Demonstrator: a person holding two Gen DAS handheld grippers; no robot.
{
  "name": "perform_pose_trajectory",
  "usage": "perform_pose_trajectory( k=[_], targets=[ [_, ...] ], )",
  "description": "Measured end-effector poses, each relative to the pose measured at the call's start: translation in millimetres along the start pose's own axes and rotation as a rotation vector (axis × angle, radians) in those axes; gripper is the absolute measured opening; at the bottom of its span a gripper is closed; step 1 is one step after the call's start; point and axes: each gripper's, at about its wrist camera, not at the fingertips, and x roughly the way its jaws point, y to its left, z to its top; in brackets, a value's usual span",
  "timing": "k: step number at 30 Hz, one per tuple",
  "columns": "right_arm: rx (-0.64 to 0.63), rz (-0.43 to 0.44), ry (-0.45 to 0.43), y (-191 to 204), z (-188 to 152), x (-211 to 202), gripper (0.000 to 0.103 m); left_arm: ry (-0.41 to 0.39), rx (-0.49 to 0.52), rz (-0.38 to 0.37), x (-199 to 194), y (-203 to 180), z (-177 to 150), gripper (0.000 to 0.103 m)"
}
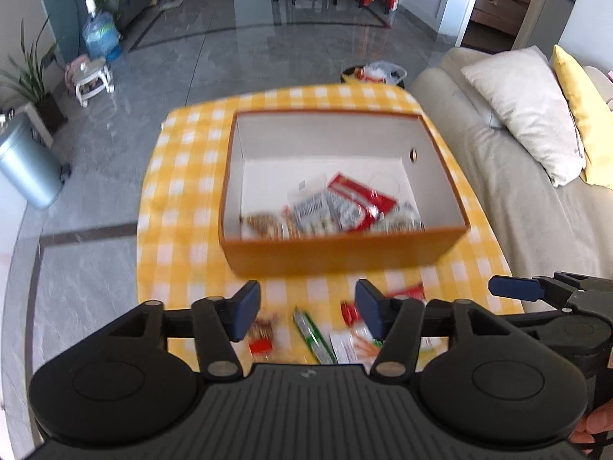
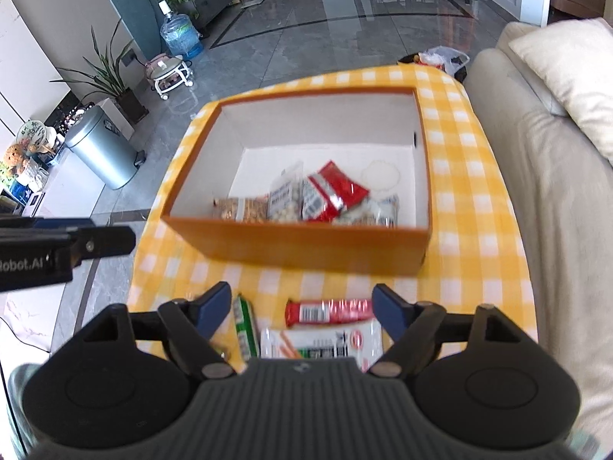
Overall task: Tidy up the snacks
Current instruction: 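Withdraw both tools from the box toward the remaining snacks, then lower right tool onto the white spicy strip pack while left tool approaches the candy packs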
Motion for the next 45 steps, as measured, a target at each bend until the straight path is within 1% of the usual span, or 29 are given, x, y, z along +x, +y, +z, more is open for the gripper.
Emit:
perform_pose_trajectory(
  k=[1, 3, 5, 10, 14, 16, 18, 21, 23, 28, 31, 33, 36, 39, 41, 43, 45],
  targets=[
    [0.002, 0.000, 0.006, -1, -6, 0, 0.079, 0.012, -0.011, -0.005, 1, 0, -6, 0.073],
    [0.011, 0.002, 0.025, -5, -17, 3, 0.079, 0.037, -0.021, -0.007, 3, -2, -17, 0.073],
    [0.021, 0.005, 0.044, -8, -27, 6, 0.080, 0.051, -0.011, 0.008, 3, -6, -24, 0.073],
    [0.034, 0.000, 0.063, -15, -44, 11, 0.080, 0.059, 0.010, 0.006, 0, -17, -27, 0.076],
    [0.035, -0.004, 0.070, -21, -49, 15, 0.080, 0.097, 0.013, -0.013, 15, -19, -31, 0.078],
    [0.035, 0.000, 0.072, -22, -53, 19, 0.080, 0.095, 0.010, -0.025, 25, -16, -36, 0.078],
    [0.024, 0.006, 0.067, -22, -56, 25, 0.079, 0.078, -0.001, -0.059, 36, -9, -41, 0.078],
    [-0.003, -0.011, 0.060, -20, -63, 38, 0.079, 0.076, -0.050, -0.093, 51, 7, -48, 0.077],
    [-0.015, -0.020, 0.066, -18, -65, 46, 0.079, 0.094, -0.078, -0.093, 60, 16, -50, 0.077],
    [0.039, -0.024, 0.087, -24, -67, 64, 0.079, 0.108, -0.076, -0.101, 77, 31, -51, 0.077],
    [0.048, -0.035, 0.101, -24, -69, 75, 0.078, 0.125, -0.103, -0.115, 88, 38, -51, 0.077],
    [0.050, -0.040, 0.110, -23, -68, 81, 0.078, 0.139, -0.103, -0.121, 96, 39, -51, 0.078],
    [0.041, -0.046, 0.125, -19, -65, 89, 0.078, 0.178, -0.108, -0.094, 112, 42, -53, 0.078],
    [0.034, -0.068, 0.149, -16, -64, 98, 0.078, 0.179, -0.126, -0.062, 119, 51, -54, 0.078],
    [0.042, -0.088, 0.166, -18, -66, 103, 0.078, 0.175, -0.119, -0.016, 123, 57, -53, 0.078],
    [0.059, -0.104, 0.185, -22, -67, 108, 0.078, 0.194, -0.106, 0.016, 131, 63, -52, 0.078],
    [0.075, -0.110, 0.209, -26, -68, 114, 0.079, 0.223, -0.123, -0.001, 140, 70, -53, 0.078]
  ],
)
